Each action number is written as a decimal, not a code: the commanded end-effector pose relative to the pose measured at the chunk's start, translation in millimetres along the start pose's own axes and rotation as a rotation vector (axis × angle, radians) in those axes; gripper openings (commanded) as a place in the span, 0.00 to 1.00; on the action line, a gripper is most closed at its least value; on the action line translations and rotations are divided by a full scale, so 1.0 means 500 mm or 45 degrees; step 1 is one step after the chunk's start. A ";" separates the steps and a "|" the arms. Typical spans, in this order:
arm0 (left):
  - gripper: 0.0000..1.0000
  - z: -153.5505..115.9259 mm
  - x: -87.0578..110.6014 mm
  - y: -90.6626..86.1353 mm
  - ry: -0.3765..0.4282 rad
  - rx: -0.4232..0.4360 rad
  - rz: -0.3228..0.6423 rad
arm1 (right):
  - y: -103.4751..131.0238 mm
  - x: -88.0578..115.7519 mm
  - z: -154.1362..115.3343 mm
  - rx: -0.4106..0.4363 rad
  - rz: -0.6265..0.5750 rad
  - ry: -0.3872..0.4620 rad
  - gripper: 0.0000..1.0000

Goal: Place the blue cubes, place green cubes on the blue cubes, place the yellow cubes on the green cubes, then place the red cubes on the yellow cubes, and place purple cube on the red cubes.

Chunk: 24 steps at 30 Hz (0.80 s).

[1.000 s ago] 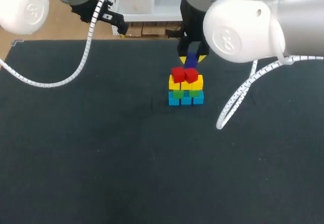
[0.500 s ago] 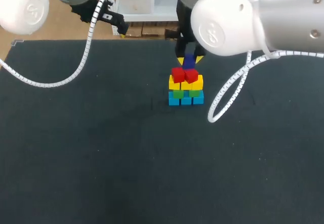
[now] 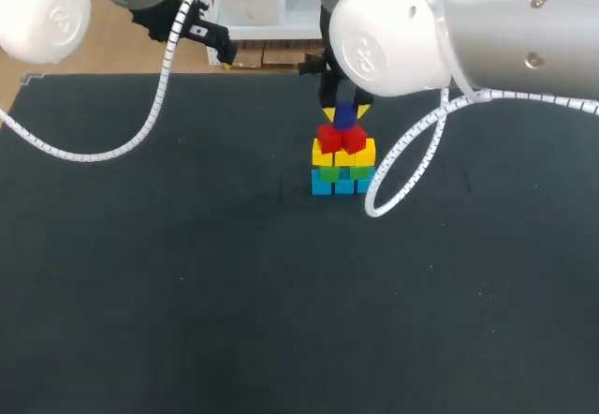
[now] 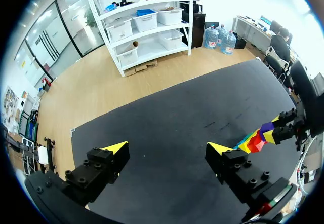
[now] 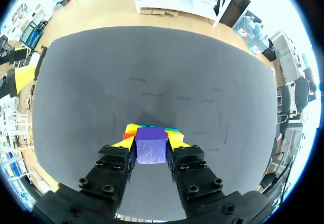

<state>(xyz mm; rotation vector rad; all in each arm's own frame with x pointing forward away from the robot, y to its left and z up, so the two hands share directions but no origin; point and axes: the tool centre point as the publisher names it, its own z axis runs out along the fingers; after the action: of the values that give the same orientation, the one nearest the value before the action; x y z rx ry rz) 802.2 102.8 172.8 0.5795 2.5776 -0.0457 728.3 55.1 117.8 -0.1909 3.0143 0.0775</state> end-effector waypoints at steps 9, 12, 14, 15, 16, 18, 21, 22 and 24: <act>1.00 -0.001 0.001 0.000 -0.001 0.000 0.000 | -0.014 0.000 0.005 0.033 0.041 0.020 0.09; 1.00 -0.001 0.001 0.000 -0.001 0.000 0.000 | -0.014 0.001 0.006 0.028 0.042 0.026 0.08; 1.00 -0.001 0.001 0.000 -0.001 0.000 0.000 | -0.014 0.002 0.006 0.026 0.040 0.026 0.08; 1.00 -0.001 0.001 0.000 -0.001 0.000 0.000 | -0.013 0.003 0.005 0.025 0.038 0.026 0.09; 1.00 -0.001 0.001 0.000 -0.001 0.000 0.000 | -0.013 0.004 0.005 0.022 0.035 0.025 0.09; 1.00 -0.001 0.001 0.000 -0.001 0.000 0.000 | -0.012 0.006 0.004 0.021 0.032 0.022 0.09; 1.00 -0.001 0.001 0.000 -0.001 0.000 0.000 | -0.010 0.011 0.001 0.018 0.028 0.011 0.09; 1.00 -0.001 0.001 0.000 -0.001 0.000 0.000 | -0.010 0.013 -0.001 0.020 0.028 0.007 0.09; 1.00 -0.001 0.001 0.000 -0.001 0.000 0.000 | -0.010 0.017 -0.005 0.020 0.027 0.003 0.08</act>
<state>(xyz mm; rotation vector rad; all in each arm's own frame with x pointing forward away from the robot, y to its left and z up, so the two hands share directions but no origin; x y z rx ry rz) 802.2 102.8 172.8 0.5795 2.5776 -0.0457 727.1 51.3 117.2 -0.1590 3.0319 0.0514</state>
